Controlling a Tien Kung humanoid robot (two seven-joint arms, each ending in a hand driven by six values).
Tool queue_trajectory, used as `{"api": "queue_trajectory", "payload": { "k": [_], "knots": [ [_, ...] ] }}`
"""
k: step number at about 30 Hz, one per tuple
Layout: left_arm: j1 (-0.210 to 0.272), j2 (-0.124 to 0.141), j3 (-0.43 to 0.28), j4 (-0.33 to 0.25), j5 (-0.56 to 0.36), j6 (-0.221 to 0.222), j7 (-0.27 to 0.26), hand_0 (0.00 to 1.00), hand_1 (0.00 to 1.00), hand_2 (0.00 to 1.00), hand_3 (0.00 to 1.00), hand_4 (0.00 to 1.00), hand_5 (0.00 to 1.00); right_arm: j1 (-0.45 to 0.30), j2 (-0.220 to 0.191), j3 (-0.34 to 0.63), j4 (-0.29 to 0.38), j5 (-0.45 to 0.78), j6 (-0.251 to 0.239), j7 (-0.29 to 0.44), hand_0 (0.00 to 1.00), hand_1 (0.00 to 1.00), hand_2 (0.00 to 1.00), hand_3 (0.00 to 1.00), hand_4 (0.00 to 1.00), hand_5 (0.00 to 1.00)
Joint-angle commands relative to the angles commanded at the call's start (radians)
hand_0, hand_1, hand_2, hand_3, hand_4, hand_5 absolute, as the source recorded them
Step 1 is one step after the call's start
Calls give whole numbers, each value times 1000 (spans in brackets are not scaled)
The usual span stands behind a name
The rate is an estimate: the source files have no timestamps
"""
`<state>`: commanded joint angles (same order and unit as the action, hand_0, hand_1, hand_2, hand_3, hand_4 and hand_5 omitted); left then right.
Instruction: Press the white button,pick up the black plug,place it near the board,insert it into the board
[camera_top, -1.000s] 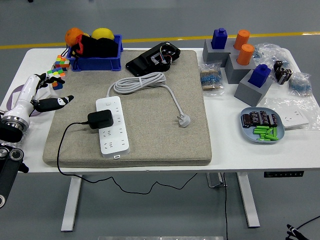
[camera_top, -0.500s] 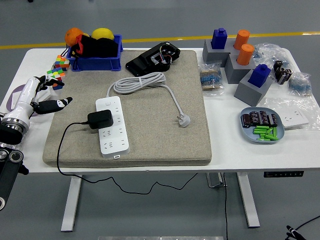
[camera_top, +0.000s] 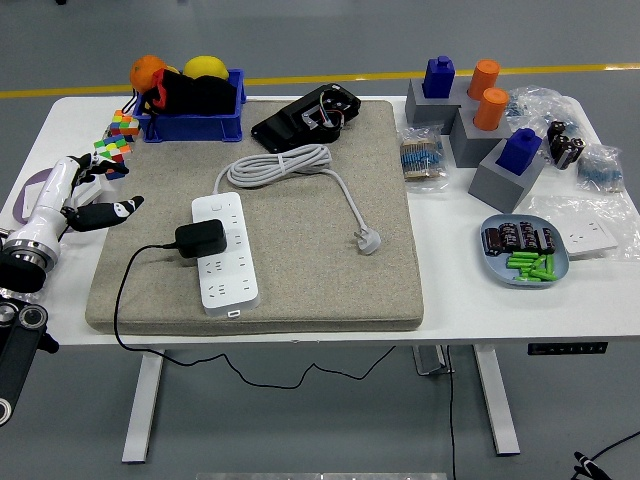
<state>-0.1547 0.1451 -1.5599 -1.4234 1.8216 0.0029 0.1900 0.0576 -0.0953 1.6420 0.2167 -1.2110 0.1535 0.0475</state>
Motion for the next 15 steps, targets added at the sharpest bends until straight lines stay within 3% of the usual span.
{"api": "queue_trajectory", "payload": {
  "k": [15],
  "knots": [
    [8,1,-6,-9,2,1,0,821,818,753,557,825,32,1,4,5,-1,-3,0,-2,822,757,741,723,782,558]
  ]
}}
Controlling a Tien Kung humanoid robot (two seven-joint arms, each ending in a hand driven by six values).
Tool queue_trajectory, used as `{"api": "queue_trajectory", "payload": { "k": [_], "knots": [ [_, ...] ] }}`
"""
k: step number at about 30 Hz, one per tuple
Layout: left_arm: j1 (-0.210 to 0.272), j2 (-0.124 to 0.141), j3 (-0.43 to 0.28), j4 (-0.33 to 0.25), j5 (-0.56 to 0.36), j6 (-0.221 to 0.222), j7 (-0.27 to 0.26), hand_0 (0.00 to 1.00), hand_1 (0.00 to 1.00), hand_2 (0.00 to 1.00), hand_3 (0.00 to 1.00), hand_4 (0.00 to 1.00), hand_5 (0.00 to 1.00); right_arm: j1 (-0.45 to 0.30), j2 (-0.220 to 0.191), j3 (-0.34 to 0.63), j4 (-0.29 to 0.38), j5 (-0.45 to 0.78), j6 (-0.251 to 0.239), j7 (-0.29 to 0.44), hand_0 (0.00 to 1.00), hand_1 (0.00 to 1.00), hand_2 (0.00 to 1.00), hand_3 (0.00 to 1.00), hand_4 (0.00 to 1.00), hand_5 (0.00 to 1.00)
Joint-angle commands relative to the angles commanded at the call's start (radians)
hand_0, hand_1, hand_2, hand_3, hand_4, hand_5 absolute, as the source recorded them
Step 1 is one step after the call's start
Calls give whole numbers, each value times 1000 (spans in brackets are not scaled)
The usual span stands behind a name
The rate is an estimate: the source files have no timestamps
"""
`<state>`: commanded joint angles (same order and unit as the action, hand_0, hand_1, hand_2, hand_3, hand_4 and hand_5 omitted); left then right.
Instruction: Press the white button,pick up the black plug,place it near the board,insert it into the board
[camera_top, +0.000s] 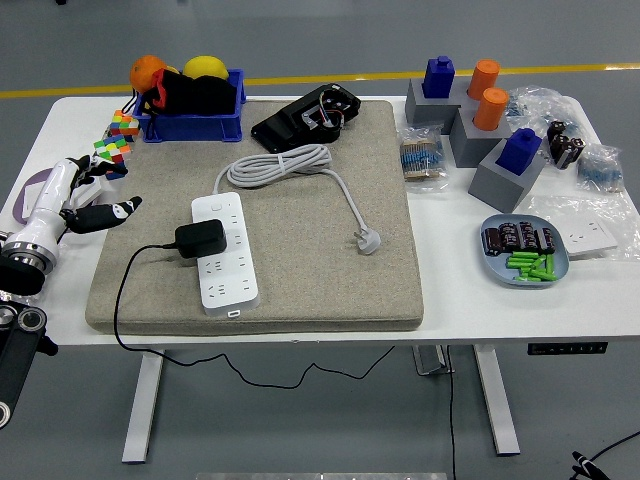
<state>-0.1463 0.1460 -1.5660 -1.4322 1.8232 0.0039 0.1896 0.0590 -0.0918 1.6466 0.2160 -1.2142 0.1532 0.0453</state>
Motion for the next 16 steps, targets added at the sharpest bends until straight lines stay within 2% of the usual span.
{"api": "queue_trajectory", "payload": {
  "k": [16],
  "knots": [
    [5,-3,14,-8,-2,0,1,820,817,751,557,814,26,-8,2,-5,3,4,2,0,822,756,741,723,781,558]
  ]
}}
